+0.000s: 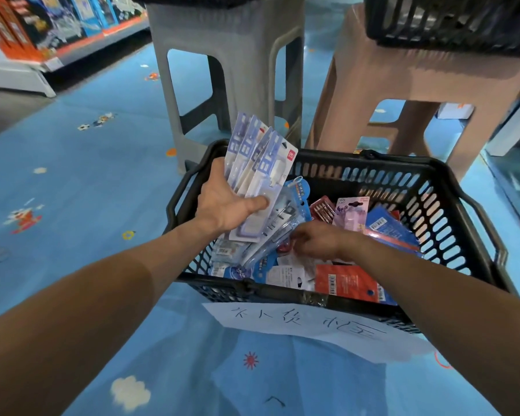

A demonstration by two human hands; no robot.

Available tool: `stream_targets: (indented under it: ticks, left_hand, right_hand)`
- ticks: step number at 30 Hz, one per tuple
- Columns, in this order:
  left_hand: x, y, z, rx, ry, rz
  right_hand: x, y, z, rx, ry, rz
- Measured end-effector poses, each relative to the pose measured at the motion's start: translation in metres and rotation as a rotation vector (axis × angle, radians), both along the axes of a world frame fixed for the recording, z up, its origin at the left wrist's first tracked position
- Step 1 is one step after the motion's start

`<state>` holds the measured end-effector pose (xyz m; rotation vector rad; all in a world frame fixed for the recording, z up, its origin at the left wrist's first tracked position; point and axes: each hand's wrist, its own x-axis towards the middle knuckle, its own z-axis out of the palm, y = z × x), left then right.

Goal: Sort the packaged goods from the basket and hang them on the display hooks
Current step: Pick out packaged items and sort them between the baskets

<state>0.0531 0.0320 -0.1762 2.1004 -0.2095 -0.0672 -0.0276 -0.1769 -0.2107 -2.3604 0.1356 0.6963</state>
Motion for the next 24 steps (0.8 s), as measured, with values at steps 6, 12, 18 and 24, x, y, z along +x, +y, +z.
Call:
stream_targets:
  ticks: [6,12,18,24]
  left_hand:
    - [-0.001,-0.003,0.001,0.011,0.014,0.001]
    - [0.001,0.0,-0.001,-0.006,0.022,-0.007]
    - [0.005,0.002,-0.002,-0.043,0.022,0.005]
    - [0.005,-0.002,0.004,-0.104,0.04,0.027]
  right_hand:
    - [-0.005,0.02,-0.008,-0.17,0.148,0.172]
    - [-0.003,0.04,-0.008,-0.27,0.244,0.304]
    - [0.002,0.002,0.008,0.028,0.028,-0.225]
    - [-0.001,-0.009,0.025,0.516,0.017,-0.71]
